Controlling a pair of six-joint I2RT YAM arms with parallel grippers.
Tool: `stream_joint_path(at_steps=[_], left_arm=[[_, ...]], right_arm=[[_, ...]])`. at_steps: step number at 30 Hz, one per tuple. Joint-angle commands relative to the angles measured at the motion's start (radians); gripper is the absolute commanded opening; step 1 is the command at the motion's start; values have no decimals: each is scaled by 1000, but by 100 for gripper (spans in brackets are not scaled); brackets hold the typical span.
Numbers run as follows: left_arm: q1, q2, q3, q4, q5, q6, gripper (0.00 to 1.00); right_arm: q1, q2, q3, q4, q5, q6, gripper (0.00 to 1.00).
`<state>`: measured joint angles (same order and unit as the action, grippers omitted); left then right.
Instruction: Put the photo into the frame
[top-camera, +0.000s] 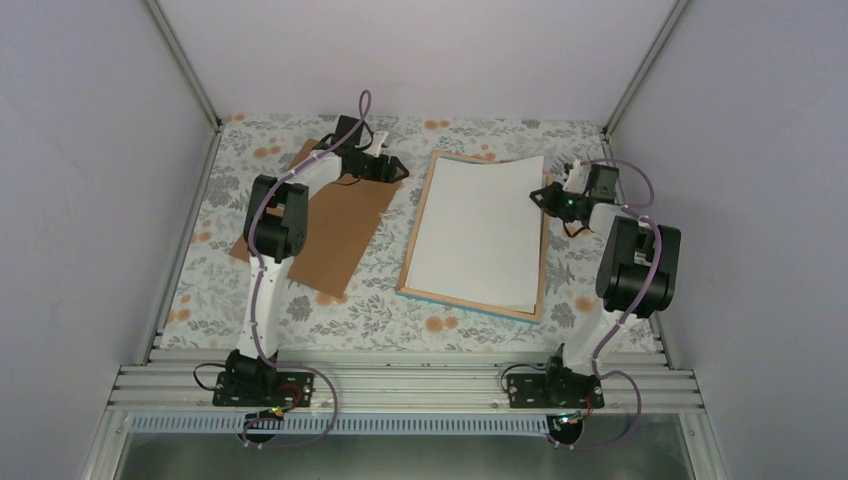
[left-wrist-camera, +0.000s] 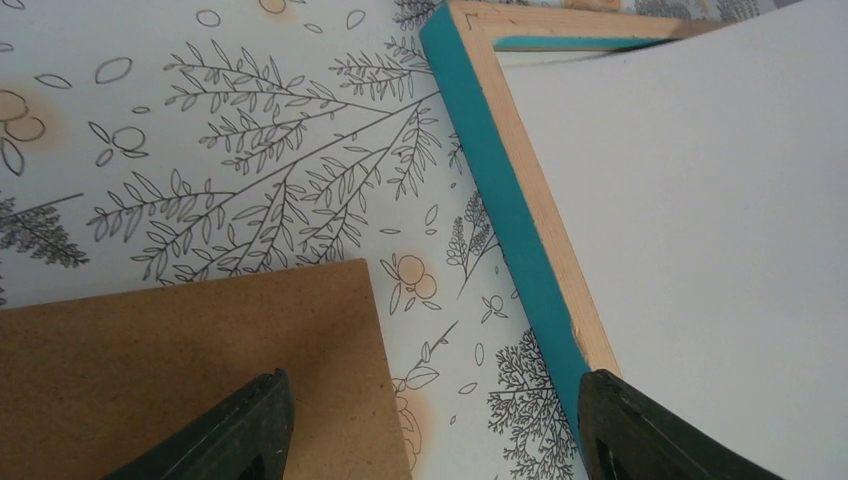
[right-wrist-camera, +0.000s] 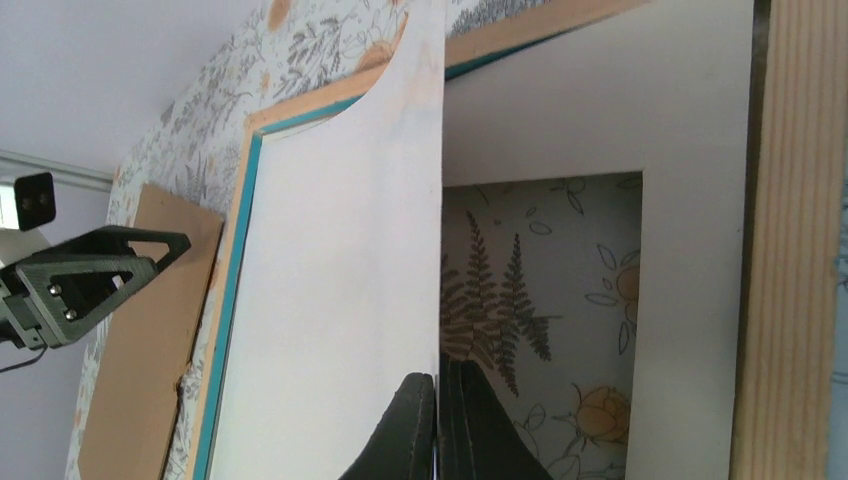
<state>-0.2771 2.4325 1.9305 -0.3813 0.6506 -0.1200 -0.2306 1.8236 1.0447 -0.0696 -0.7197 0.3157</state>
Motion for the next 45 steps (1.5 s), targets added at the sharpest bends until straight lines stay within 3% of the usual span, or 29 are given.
stream_joint_path(at_steps=[1,22,25,28,31,33,39,45], left_arm=[[0,-43,-16,15,4,2,71],[7,-52,-27,14,-5,7,72],[8,-63,-28,9,-14,13,76],[8,-86,-29,3,-41,25,86],[7,-122,-43,2,-82,45,99],[7,-150,-55,-1,-117,76,100],[9,-261,-132,-21,-278,177,100],[16,-422,-330,-13,-434,355,100]], right_arm=[[-3,-2,-18,97,29,69,4],[32,12,-75,149,6,129,6],[36,2,-53,91,21,90,26],[35,-17,-28,29,62,62,61],[36,-48,-11,-27,83,23,80],[36,-72,1,-69,121,-7,99],[28,-145,45,-200,235,-111,100],[24,-260,147,-256,150,-188,100]])
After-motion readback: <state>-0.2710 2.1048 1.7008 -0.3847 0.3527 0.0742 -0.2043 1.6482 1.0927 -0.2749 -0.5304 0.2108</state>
